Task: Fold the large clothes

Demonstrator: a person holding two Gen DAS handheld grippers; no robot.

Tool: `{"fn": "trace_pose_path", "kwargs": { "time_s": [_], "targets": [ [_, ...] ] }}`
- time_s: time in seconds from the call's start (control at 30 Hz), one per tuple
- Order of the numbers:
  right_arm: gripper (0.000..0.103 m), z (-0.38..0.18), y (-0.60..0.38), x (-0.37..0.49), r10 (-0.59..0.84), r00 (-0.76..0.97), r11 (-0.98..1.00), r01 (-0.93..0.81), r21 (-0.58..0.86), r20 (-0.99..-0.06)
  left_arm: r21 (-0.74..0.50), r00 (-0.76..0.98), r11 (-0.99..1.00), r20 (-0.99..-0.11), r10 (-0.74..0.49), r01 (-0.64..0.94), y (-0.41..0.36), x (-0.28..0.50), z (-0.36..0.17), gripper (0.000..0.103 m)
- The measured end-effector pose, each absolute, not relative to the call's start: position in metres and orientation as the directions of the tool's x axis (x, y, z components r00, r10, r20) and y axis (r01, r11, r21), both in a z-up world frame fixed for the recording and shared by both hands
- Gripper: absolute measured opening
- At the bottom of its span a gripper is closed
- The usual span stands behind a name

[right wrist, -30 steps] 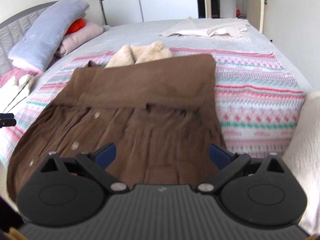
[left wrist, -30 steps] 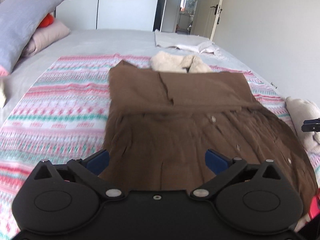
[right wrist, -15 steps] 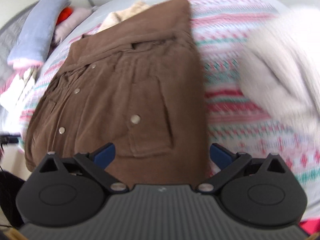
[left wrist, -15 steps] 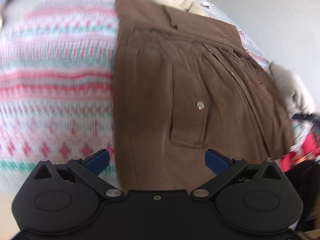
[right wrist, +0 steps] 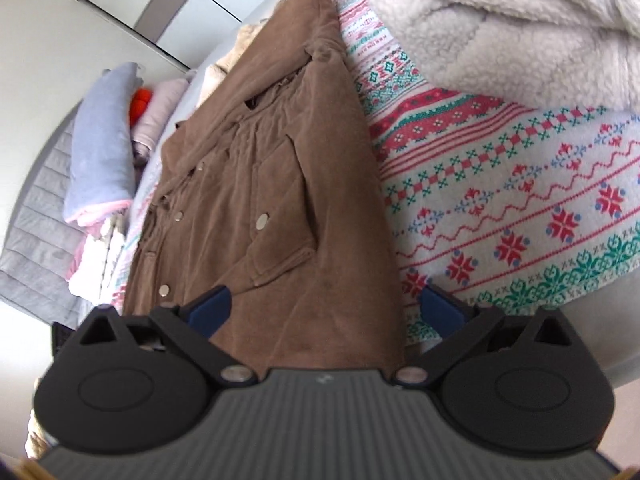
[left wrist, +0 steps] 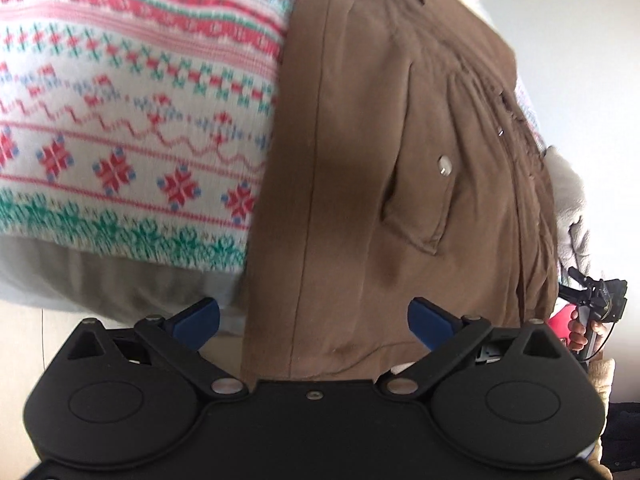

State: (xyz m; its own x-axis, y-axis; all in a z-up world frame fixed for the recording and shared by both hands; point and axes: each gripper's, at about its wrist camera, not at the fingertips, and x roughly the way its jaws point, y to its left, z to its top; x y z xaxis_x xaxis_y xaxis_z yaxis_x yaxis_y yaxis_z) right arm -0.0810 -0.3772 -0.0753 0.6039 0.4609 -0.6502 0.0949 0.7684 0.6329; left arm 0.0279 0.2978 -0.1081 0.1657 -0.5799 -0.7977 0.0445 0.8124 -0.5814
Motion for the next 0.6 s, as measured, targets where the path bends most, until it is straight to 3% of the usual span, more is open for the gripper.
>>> {"fn": "trace_pose_path", "kwargs": {
  "time_s": [0.13,0.27,0.43,0.47,0.53,0.57,0.6],
  "targets": [
    [0.094,-0.078,-0.382,-0.091,0.483,0.604,0.756,0.079,0.650,-0.634,-0.582,0.138,0.812,-0.801,-0.583,0.052,0.293,0.029,-0.117,0.083],
    [0.079,-0.085,-0.385,-0.102,0.535,0.582,0.719,0.065,0.691,-0.612,-0.576,0.129,0.815,-0.804,-0.580,0.072,0.282,0.031,-0.115,0.068],
    [0.068,-0.097,-0.388,-0.110,0.578,0.571,0.669,0.075,0.739,-0.582,-0.560,0.121,0.823,-0.814,-0.568,0.100,0.260,0.033,-0.115,0.057],
    [0.063,-0.099,-0.390,-0.111,0.581,0.573,0.663,0.081,0.745,-0.579,-0.556,0.121,0.824,-0.816,-0.566,0.106,0.257,0.034,-0.114,0.052],
    [0.043,-0.103,-0.390,-0.112,0.586,0.564,0.659,0.086,0.747,-0.582,-0.533,0.133,0.838,-0.828,-0.545,0.119,0.253,0.035,-0.112,0.040],
    [0.020,-0.104,-0.392,-0.114,0.592,0.560,0.657,0.083,0.749,-0.580,-0.516,0.145,0.847,-0.835,-0.531,0.129,0.250,0.034,-0.108,0.032],
    [0.018,-0.102,-0.390,-0.114,0.581,0.564,0.666,0.084,0.741,-0.586,-0.500,0.163,0.853,-0.839,-0.520,0.147,0.246,0.032,-0.105,0.029]
  ]
}}
